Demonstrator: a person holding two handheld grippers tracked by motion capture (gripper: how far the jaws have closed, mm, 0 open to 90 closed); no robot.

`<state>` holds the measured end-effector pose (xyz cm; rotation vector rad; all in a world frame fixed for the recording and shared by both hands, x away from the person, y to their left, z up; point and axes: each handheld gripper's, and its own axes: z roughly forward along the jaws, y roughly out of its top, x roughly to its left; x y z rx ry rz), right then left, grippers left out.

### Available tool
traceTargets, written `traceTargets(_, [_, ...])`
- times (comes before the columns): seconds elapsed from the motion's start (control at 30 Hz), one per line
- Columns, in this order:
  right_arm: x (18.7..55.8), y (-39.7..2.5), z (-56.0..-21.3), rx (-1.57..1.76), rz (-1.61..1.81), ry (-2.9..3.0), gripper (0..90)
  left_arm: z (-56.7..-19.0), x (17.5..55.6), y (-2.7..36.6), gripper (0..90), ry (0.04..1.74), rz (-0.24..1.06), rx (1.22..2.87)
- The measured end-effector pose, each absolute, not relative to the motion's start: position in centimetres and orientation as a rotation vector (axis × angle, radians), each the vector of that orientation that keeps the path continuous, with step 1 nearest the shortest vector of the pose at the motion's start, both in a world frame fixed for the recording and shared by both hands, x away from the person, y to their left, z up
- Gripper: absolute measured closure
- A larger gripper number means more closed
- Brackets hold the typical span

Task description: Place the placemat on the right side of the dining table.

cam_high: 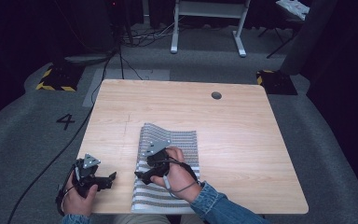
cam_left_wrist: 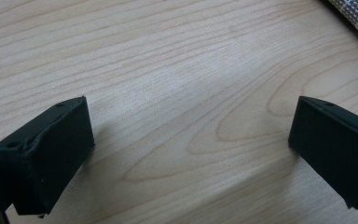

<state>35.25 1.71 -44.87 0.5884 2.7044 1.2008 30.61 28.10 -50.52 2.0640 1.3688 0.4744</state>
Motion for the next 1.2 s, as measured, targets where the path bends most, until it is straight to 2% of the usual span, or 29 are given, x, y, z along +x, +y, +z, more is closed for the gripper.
traceTargets(0.43, [35.0,3.1,-47.6,0.814,1.068,2.704,11.6,-50.6,30.6,28.1,0.0,1.370,0.485,2.059])
traceTargets(0.57, [34.8,2.9,-47.6,0.804,1.075,2.697,15.4,-50.5,30.6,28.1,0.0,1.370,0.474,2.065])
traceTargets(0.63, [34.7,2.8,-47.5,0.798,1.050,2.739,25.8,-50.6,30.6,28.1,0.0,1.370,0.485,2.059])
traceTargets(0.8, [35.1,2.5,-48.1,0.777,1.006,2.779,32.7,-50.6,30.6,28.1,0.0,1.370,0.485,2.058])
traceTargets(0.87, [35.3,2.3,-48.1,0.805,1.011,2.803,45.6,-50.6,30.6,28.1,0.0,1.370,0.486,2.058])
traceTargets(0.9, [35.2,2.2,-47.9,0.803,1.016,2.824,58.9,-50.6,30.6,28.1,0.0,1.370,0.485,2.058])
traceTargets(0.93, [35.1,2.3,-47.7,0.820,1.031,2.843,64.5,-50.6,30.6,28.1,0.0,1.370,0.486,2.058])
traceTargets(1.13, [35.7,1.8,-47.2,0.750,1.022,2.889,84.3,-50.5,30.6,28.1,0.0,1.368,0.475,2.064])
traceTargets(1.2, [35.6,1.7,-46.8,0.753,1.015,2.889,86.6,-50.5,30.6,28.1,0.0,1.368,0.472,2.066])
